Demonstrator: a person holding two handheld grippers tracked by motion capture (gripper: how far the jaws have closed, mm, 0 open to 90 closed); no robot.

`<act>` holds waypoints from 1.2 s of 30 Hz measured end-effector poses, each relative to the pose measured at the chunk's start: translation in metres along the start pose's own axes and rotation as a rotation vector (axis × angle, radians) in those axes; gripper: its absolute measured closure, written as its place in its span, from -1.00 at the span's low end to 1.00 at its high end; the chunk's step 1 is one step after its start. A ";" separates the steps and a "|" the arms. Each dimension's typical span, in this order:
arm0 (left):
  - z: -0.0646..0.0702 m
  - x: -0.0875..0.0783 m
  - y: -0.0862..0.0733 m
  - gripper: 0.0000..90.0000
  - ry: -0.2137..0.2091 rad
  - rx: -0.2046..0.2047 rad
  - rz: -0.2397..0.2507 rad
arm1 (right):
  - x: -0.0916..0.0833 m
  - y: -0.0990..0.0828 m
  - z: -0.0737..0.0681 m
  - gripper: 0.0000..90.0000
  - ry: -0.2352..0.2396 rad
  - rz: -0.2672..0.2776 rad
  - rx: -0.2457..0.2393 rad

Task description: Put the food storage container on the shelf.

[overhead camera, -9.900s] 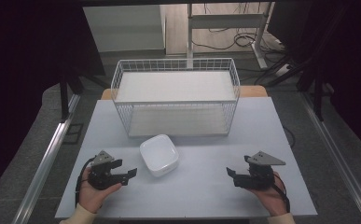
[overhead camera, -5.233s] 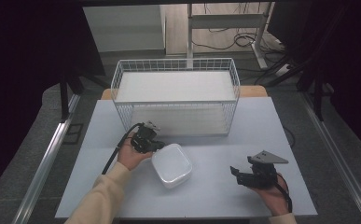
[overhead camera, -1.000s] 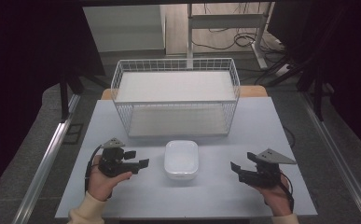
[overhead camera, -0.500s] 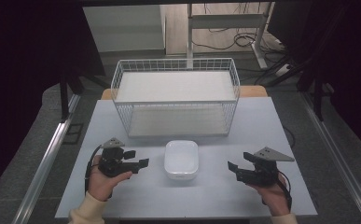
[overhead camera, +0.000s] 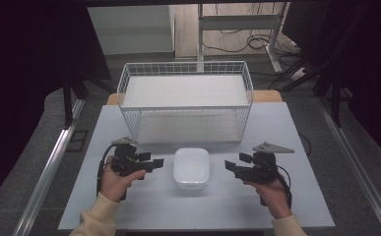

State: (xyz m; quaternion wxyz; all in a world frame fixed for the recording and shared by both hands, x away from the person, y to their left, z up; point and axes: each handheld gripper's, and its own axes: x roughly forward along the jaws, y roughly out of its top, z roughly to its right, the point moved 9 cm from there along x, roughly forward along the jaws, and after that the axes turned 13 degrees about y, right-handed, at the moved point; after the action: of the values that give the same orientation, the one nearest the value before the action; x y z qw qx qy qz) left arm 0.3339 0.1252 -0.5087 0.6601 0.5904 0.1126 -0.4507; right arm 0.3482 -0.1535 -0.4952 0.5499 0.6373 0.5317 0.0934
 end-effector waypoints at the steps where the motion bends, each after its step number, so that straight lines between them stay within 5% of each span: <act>1: 0.000 0.003 0.001 -0.30 -0.010 -0.016 -0.004 | 0.000 0.000 0.000 -0.31 0.000 0.000 0.000; 7: 0.002 0.016 0.000 -0.28 -0.057 -0.061 -0.020 | 0.027 0.004 -0.008 -0.30 0.049 -0.022 0.041; 19: 0.016 0.042 -0.001 -0.15 -0.146 -0.070 -0.068 | 0.062 -0.011 -0.013 -0.24 0.103 -0.090 0.083; 36: 0.021 0.058 -0.009 -0.03 -0.201 -0.151 -0.105 | 0.081 -0.024 -0.012 -0.15 0.145 -0.121 0.176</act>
State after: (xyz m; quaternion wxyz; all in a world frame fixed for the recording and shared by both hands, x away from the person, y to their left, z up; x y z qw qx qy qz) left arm 0.3526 0.0809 -0.5489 0.6860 0.4842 0.1106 -0.5317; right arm 0.3596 -0.0868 -0.5482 0.4567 0.6413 0.6138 0.0590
